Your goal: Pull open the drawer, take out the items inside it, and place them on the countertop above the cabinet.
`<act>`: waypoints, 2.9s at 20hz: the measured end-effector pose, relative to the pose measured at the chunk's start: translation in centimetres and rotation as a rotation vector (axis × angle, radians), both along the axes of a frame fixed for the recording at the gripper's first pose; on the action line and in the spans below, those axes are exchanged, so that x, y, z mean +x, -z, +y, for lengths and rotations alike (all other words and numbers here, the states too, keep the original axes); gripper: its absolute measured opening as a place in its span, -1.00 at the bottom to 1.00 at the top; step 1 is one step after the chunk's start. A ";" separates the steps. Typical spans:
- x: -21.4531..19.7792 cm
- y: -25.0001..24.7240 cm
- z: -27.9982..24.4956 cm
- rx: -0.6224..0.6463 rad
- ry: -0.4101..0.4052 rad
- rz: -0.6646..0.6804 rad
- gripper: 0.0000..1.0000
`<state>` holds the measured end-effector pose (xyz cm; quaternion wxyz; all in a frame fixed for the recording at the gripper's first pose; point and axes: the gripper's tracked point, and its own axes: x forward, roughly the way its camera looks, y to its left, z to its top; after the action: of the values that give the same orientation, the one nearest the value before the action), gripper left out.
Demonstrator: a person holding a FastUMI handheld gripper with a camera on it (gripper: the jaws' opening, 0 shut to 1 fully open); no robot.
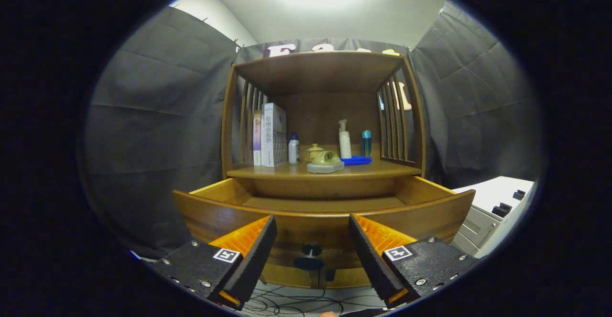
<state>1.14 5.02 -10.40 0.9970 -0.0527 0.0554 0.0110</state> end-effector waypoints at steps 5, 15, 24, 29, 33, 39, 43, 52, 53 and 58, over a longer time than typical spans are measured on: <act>0.1 2.6 -0.5 -0.008 0.025 0.030 0.88; 1.5 5.8 -1.1 -0.016 0.060 0.070 0.88; 2.7 6.3 -1.8 0.059 0.110 0.104 0.86; 3.3 6.3 -1.6 0.054 0.120 0.098 0.85; 3.8 6.3 -1.7 0.057 0.102 0.103 0.89; 4.4 6.3 -1.9 0.057 0.103 0.099 0.89; 5.5 6.2 -1.6 0.081 0.108 0.105 0.90; 8.1 5.5 -0.5 0.114 0.118 0.086 0.90; 8.2 5.5 -0.4 0.109 0.119 0.085 0.90; 9.9 5.7 -0.3 0.109 0.125 0.091 0.89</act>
<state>11.05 4.72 -16.06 0.9936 0.0056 0.1031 -0.0459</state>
